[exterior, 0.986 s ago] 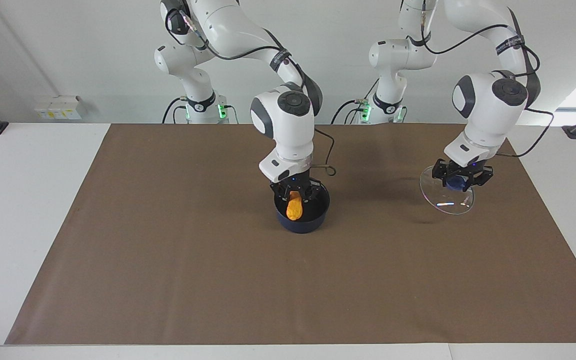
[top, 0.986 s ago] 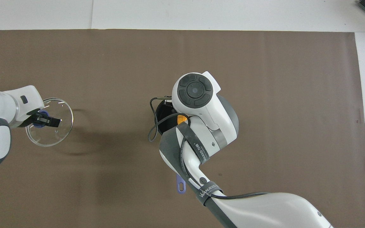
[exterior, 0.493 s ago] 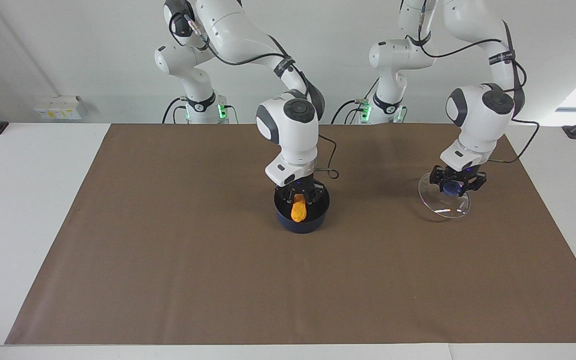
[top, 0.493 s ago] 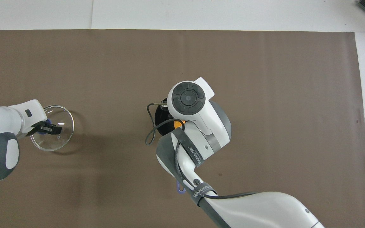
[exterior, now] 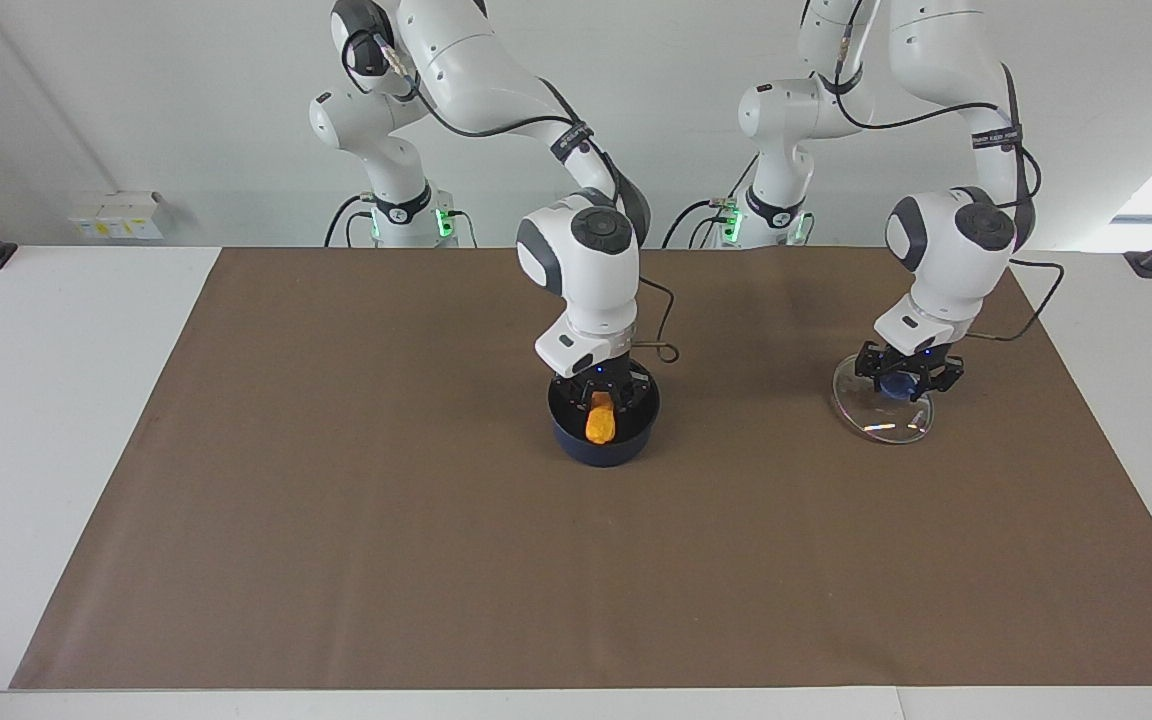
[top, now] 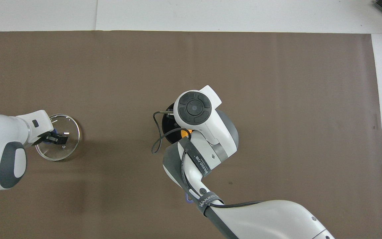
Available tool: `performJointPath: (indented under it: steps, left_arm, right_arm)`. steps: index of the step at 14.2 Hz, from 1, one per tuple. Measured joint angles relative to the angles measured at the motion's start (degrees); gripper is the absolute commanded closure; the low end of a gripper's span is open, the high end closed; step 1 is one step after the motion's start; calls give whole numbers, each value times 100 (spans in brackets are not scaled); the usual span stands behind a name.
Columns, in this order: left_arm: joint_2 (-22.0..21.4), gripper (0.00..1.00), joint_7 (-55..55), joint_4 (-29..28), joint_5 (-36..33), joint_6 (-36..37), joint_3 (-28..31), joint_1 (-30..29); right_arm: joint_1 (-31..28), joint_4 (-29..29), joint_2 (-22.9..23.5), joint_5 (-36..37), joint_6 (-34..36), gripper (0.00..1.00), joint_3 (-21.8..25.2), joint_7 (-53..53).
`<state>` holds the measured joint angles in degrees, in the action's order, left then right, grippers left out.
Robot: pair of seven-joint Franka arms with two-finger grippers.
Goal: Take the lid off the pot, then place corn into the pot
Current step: 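Lower the lid with the left gripper while the right gripper holds the corn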
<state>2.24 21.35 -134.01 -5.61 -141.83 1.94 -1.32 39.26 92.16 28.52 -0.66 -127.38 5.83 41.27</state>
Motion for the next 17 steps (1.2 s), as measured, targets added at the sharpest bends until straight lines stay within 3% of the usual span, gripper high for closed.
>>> performJointPath:
  steps: [1,2,3,4,5,6,14,17]
  left_arm:
    - [0,99,11,0,0,2,-3,0]
    - [0,84,16,0,0,3,-6,0]
    - [0,75,21,0,0,7,-6,0]
    - [-1,55,26,0,0,13,-8,0]
    - [-1,10,30,0,0,19,-11,0]
    - [-2,0,34,0,0,25,-15,0]
    - [0,0,-38,146,97,108,-16,0]
    - [11,0,-243,449,283,242,-18,0]
  right_arm:
    - [0,20,0,-7,-21,93,0,1]
    - [-1,38,0,-19,-46,87,0,3]
    - [-1,54,0,-37,-77,83,0,6]
    - [-1,66,0,-57,-95,80,0,12]
    - [-2,77,0,-79,-99,78,0,18]
    - [-4,88,0,-97,-101,75,0,22]
    - [-15,173,0,-274,-160,50,3,25]
    - [-24,205,0,-275,-172,47,4,25]
